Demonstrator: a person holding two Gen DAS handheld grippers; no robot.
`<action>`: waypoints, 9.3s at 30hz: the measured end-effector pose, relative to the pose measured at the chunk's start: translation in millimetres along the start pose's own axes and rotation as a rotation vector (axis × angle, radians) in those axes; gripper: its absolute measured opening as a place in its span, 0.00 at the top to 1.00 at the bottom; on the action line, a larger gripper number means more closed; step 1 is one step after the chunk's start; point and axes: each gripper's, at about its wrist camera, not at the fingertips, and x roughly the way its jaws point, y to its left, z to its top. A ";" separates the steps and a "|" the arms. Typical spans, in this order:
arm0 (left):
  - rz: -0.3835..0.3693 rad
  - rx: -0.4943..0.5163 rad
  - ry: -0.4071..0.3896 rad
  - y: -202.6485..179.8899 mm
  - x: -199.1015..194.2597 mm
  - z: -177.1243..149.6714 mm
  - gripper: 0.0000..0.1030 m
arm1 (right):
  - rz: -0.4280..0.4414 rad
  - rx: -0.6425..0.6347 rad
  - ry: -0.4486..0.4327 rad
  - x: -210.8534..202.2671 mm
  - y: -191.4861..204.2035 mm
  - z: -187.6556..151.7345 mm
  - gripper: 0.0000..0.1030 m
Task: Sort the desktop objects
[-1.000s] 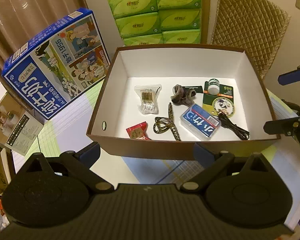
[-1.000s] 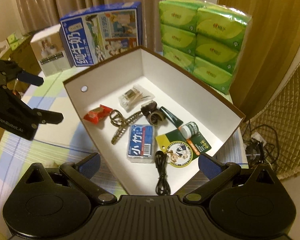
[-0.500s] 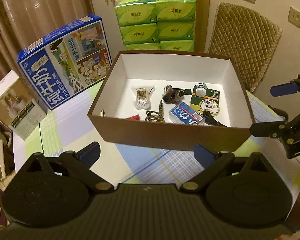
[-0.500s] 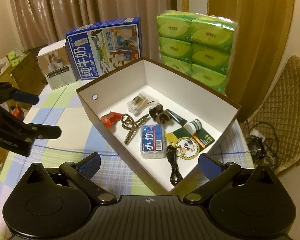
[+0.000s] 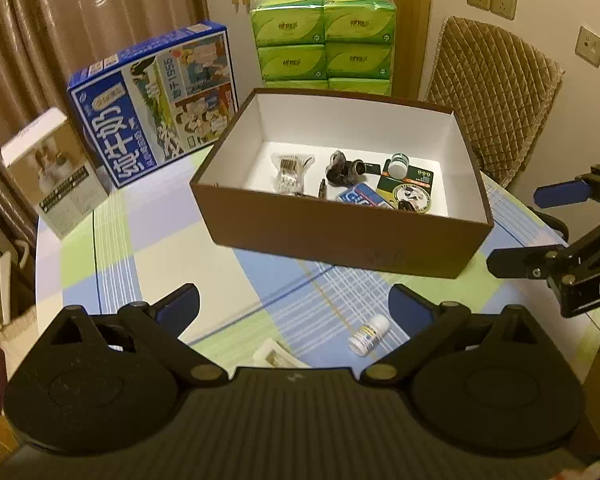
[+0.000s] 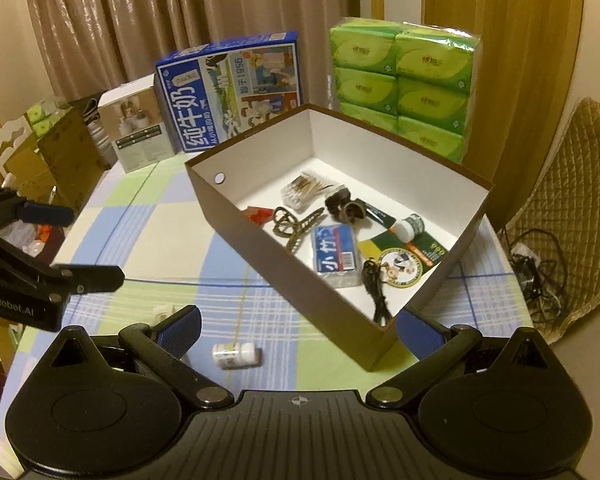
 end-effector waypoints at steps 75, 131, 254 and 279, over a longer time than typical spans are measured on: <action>-0.218 0.296 0.145 14.6 131.6 -78.8 0.04 | 0.080 -0.111 0.161 151.9 37.0 -71.1 0.57; -0.206 0.205 -0.109 14.0 74.7 53.9 0.17 | 0.080 -0.062 -0.067 26.8 -49.0 19.6 0.57; 0.042 0.033 0.012 -7.0 91.0 90.5 0.03 | -0.027 -0.012 0.021 48.0 -77.4 45.8 0.02; 0.074 -0.090 0.008 -21.8 9.0 25.2 0.03 | -0.019 0.042 -0.052 -14.7 -31.7 0.6 0.02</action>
